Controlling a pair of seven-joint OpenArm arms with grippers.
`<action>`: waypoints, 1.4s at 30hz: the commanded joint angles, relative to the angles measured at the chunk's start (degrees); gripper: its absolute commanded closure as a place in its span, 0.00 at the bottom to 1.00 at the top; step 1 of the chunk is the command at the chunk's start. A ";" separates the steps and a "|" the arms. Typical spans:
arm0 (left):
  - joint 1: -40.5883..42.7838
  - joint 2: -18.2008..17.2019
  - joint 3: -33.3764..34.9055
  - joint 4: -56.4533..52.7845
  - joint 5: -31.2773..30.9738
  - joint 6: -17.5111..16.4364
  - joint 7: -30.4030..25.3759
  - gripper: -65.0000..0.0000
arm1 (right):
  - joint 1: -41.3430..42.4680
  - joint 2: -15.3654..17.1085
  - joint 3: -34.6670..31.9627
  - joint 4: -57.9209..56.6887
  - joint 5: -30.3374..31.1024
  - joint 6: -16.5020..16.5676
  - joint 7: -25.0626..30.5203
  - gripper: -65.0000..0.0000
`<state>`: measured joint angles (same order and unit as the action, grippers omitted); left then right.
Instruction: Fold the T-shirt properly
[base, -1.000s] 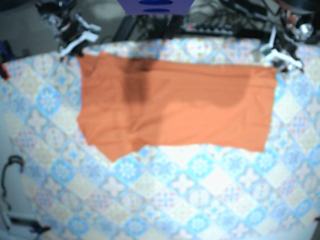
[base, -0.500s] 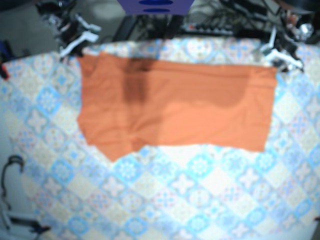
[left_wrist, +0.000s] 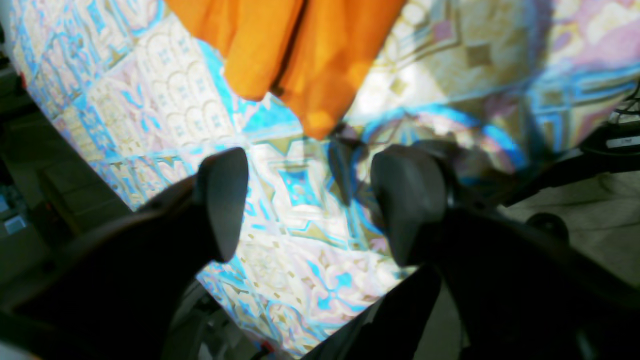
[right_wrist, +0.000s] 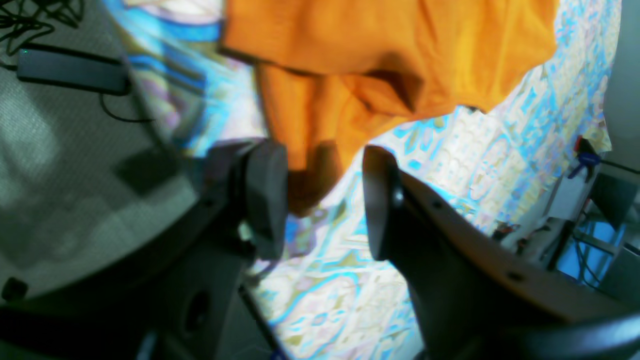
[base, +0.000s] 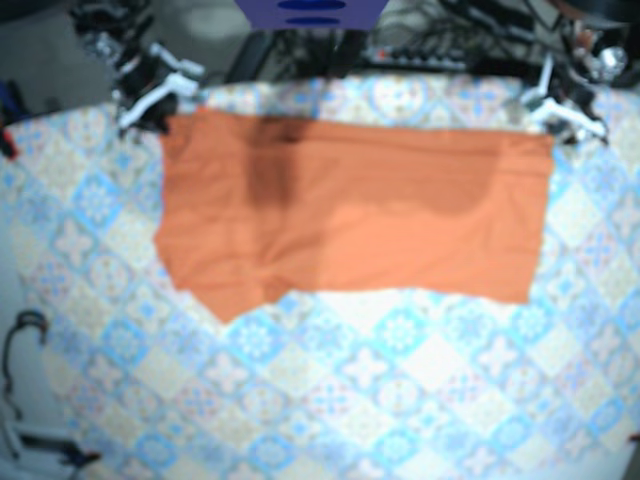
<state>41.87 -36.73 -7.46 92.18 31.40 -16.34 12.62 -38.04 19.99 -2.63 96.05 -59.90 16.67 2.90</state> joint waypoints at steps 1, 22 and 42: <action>0.29 -0.94 -0.49 0.52 0.12 0.82 -0.09 0.36 | -0.33 0.54 0.30 0.70 0.25 -0.80 0.40 0.63; 0.29 -0.94 -0.49 0.52 0.12 0.82 -0.09 0.36 | -0.07 0.54 -0.22 -3.43 0.25 -0.80 0.40 0.63; 0.20 -0.76 -0.49 0.61 0.12 0.82 -0.09 0.36 | 2.39 0.28 -0.31 -3.43 0.25 -0.80 0.40 0.79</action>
<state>41.87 -36.64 -7.46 92.18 31.40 -16.34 12.62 -35.40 19.84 -3.07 91.85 -59.90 16.49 2.96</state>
